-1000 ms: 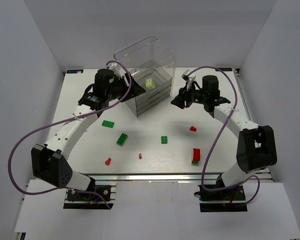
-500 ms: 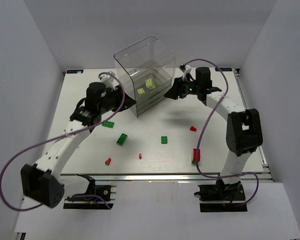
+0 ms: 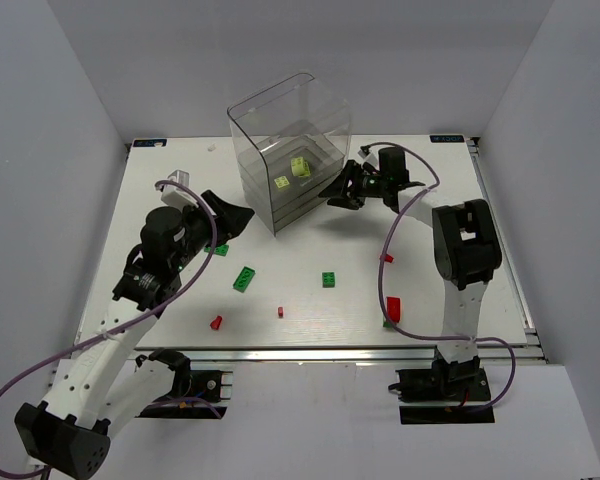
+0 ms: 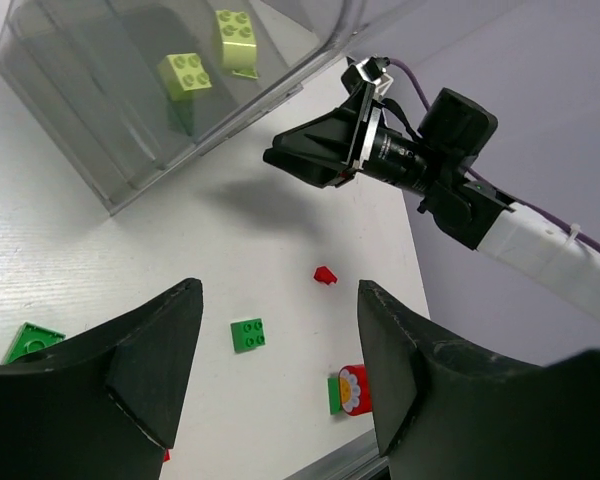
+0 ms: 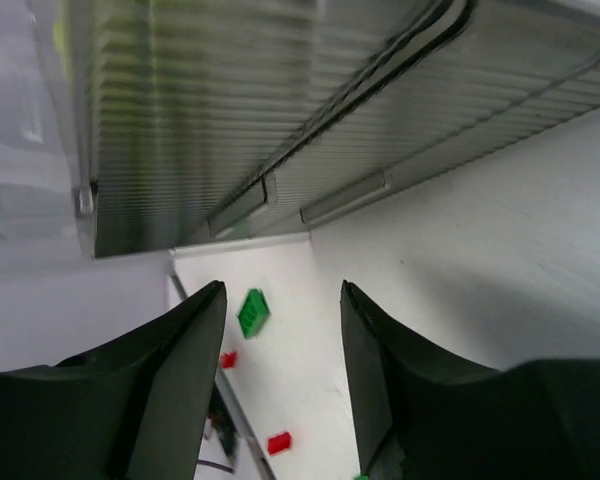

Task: Sort the legos into containers by color

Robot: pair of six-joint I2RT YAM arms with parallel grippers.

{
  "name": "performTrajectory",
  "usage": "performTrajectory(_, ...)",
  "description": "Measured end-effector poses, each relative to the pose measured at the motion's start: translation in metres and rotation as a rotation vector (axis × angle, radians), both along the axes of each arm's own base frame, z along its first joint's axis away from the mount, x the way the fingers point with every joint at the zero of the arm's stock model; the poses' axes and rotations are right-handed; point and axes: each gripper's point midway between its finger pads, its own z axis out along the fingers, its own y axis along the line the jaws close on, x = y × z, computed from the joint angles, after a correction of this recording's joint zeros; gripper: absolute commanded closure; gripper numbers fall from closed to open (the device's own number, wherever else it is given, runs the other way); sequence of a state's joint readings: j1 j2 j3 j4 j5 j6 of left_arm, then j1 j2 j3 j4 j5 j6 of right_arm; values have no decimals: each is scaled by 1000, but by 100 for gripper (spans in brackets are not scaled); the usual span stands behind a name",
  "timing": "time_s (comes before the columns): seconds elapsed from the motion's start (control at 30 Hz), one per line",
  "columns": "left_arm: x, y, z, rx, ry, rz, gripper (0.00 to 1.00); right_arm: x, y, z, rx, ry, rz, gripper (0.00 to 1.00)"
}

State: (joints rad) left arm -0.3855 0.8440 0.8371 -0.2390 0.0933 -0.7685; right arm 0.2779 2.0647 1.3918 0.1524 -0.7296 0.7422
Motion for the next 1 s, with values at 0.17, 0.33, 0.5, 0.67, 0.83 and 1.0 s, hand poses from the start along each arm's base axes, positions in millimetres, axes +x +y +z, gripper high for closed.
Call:
performTrajectory(0.17, 2, 5, -7, -15, 23, 42, 27, 11, 10, -7, 66, 63, -29, 50)
performTrajectory(0.33, 3, 7, -9, -20, 29, 62, 27, 22, 17, -16, 107, 111, -54, 50)
performTrajectory(0.5, 5, 8, -10, -20, 33, 69, 27, 28, 23, -16, 143, 132, -52, 49)
performTrajectory(0.67, 5, 8, -10, -25, 38, 73, 27, 34, 26, -7, 177, 116, -58, 56)
performTrajectory(0.83, 5, 8, -11, -27, 40, 75, 27, 37, 28, 5, 212, 84, -48, 59)
performTrajectory(1.0, 5, 9, -15, -25, 51, 78, 27, 39, 28, 9, 225, 73, -49, 57)
